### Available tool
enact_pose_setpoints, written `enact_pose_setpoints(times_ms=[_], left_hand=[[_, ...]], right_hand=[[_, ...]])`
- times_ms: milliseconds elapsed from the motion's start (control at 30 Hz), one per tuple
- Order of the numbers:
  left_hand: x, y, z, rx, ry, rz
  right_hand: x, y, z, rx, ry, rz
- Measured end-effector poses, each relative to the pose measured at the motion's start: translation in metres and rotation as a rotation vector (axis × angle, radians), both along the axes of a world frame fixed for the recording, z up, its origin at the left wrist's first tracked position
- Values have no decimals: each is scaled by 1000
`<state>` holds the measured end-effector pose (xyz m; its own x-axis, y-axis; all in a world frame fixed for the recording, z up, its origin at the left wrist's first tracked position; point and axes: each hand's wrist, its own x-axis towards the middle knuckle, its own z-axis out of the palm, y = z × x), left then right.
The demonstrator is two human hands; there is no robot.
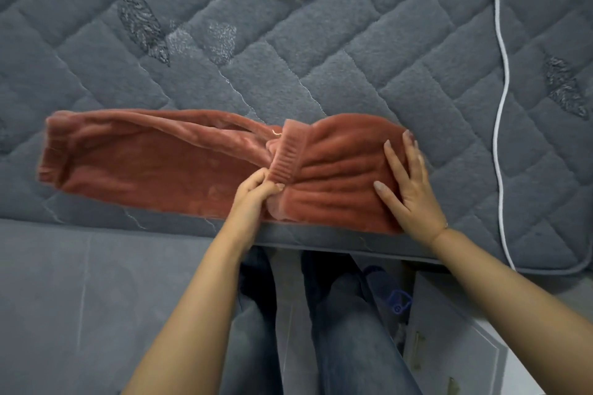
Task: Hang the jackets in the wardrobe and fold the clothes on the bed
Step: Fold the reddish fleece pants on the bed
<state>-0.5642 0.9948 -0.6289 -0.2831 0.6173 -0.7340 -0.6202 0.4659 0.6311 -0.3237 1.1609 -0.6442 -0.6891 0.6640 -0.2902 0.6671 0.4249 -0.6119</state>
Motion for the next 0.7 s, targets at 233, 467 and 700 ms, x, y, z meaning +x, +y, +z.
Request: enact_pose_setpoints(times_ms=[233,467,700], left_hand=[[2,39,6,-133,377,-25],[-144,-46,51,36,511,-8],[-289,-134,33,-165,560,-82]], right_hand=[[-21,-4,-2,22,-96,43],[-80,-26,14,134,-25,179],[-202,-89,-6,367,-228,308]])
